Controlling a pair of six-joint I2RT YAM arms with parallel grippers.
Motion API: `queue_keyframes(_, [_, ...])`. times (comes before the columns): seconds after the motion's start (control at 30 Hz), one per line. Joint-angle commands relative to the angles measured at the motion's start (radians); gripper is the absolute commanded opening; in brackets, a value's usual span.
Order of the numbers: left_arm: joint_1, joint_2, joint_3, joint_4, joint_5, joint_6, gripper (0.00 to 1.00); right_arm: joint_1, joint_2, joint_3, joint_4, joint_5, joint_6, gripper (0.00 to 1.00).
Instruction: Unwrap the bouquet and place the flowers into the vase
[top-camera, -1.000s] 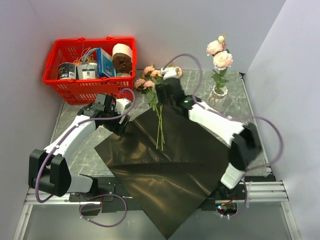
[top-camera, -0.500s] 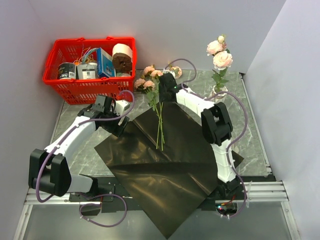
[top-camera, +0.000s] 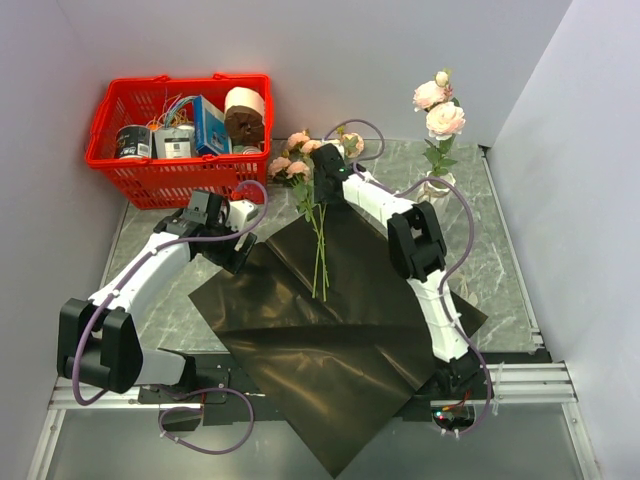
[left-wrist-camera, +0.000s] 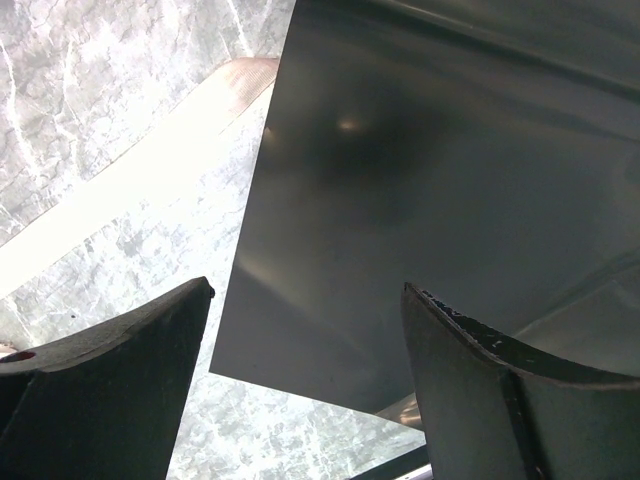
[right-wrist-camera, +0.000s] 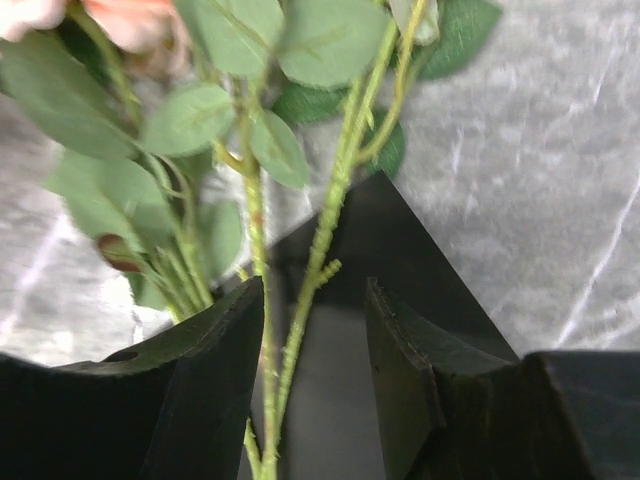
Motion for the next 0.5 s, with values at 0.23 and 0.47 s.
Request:
queue_keyframes(0.23, [0.016, -0.024, 0.021, -0.001, 0.014, 0.025, 0.83, 0.008, 0.108, 0.244, -0.228, 0.075, -0.025, 0.49])
queue_keyframes(0.47, [0.03, -0.047, 0.01, -0.011, 0.015, 0.04, 0.84, 0.008, 0.152, 0.305, -0.306, 0.072, -0.045, 0.49])
